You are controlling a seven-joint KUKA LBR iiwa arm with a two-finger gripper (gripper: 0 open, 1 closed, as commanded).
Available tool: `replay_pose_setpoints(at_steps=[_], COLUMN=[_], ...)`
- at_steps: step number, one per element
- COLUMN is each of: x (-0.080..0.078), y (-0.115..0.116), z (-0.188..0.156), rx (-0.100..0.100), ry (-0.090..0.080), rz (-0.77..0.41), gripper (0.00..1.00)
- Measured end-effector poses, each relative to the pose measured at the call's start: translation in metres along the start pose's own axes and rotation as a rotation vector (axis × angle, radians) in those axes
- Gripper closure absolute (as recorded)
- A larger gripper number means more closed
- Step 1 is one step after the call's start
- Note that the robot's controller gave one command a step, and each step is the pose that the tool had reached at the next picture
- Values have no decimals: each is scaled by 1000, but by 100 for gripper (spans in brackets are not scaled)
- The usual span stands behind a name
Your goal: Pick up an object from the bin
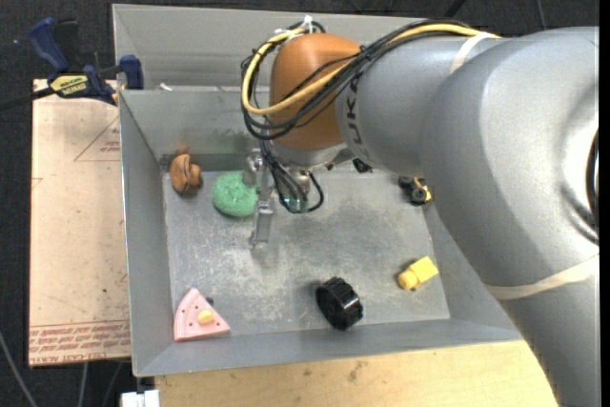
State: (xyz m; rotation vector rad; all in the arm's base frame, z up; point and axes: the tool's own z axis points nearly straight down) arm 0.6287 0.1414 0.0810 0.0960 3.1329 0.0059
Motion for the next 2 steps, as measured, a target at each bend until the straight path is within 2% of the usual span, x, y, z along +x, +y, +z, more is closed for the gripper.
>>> replay_pose_setpoints(at_steps=[1, 2], x=[9, 9], y=[2, 2], z=[6, 6], rx=[-1, -1], ry=[-9, -9], rz=[67, 67], gripper=[100, 100])
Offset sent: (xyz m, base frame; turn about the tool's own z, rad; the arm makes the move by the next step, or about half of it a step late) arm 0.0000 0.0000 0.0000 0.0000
